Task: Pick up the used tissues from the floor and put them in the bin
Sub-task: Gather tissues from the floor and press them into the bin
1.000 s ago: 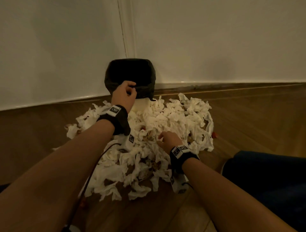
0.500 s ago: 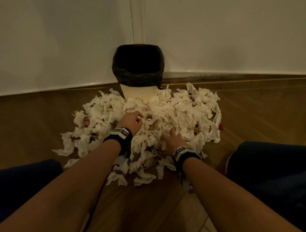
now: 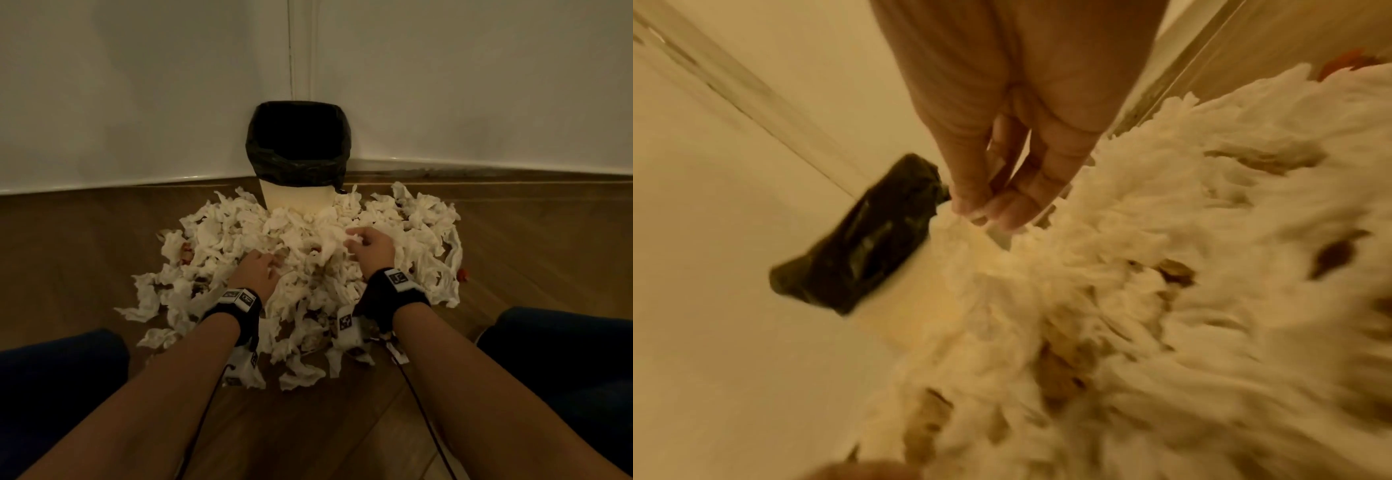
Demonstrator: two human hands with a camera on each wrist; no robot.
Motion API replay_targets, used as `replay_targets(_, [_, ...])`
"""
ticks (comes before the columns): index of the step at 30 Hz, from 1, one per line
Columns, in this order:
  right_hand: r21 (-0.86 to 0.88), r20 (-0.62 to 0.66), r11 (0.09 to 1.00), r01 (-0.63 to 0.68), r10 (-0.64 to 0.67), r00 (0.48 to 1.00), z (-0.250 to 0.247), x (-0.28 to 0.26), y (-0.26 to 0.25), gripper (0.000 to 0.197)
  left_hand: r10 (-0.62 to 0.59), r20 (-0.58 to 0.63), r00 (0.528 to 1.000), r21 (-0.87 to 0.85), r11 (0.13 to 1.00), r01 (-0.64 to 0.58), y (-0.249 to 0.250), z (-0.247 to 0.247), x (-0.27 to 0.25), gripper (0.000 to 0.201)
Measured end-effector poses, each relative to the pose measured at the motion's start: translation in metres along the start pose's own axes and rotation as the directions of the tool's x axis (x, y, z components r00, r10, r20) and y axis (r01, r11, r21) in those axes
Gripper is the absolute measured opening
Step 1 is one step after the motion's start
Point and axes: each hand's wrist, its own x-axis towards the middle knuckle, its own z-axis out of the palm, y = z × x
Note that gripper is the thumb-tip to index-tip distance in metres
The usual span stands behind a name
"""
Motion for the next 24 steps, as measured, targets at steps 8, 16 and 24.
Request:
replay_targets(8, [0.322,-0.123,0.904,0.281,-0.255,0.959,-0.013,0.022,-0.131,0.015,-0.020,0.013,1.000,0.025,0.999,0.020,-0.004,-0.002,0.001,0.031])
replay_targets(16, [0.225,0.031,0.953,0.202,-0.214,0.976,-0.001,0.084,-0.205,0.040,-0.040,0.000,0.999,-0.040,0.998,0.040,-0.009,-0.003,-0.001,0.024])
replay_targets(24, [-0.036,0.052,0.985,0.170,-0.168,0.984,0.004,0.076,-0.152,0.046,-0.063,-0.025,0.998,-0.067,0.996,0.061,-0.013,-0.006,-0.005,0.023])
